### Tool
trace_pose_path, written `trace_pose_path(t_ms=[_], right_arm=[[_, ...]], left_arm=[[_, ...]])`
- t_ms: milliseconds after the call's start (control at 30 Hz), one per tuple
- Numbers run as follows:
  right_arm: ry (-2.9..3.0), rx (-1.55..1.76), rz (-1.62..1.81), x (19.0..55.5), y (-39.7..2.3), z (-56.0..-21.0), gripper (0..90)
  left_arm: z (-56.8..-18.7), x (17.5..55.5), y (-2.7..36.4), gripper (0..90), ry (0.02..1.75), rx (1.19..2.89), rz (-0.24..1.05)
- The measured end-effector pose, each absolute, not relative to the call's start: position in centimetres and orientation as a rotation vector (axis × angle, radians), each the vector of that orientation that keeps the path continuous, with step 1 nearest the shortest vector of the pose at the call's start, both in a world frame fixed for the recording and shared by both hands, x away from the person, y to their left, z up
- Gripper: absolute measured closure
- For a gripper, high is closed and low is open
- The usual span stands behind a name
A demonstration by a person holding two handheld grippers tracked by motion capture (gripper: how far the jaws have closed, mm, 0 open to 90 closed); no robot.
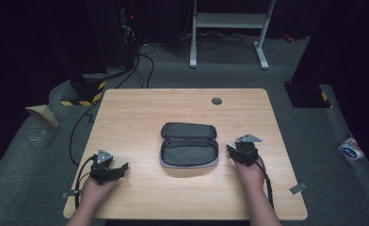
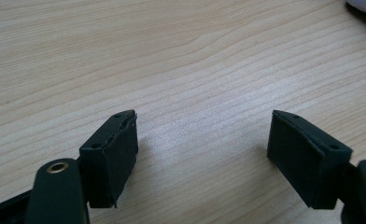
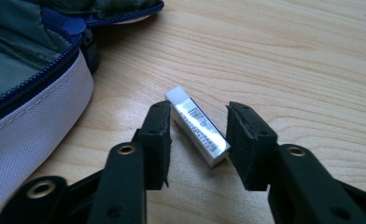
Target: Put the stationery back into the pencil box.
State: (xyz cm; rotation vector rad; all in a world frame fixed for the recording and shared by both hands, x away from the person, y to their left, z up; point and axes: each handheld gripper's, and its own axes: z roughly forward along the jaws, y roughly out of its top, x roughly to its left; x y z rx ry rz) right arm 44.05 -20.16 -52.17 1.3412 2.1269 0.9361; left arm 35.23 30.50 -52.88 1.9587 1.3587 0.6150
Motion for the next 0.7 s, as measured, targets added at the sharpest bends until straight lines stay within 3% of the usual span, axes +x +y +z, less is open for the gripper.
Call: trace_pose_path(t_ms=[400, 700], right_arm=[[2.159, 1.296, 0.921, 43.75, -19.54, -52.18, 76.4], [2.148, 1.308, 0.922, 43.86, -19.51, -52.22, 73.4]], left_arm=[[-52.89, 35.23, 30.49, 24.6, 1.359, 1.958, 0.615], [-52.88, 35.22, 30.49, 24.6, 1.36, 1.958, 0.615]])
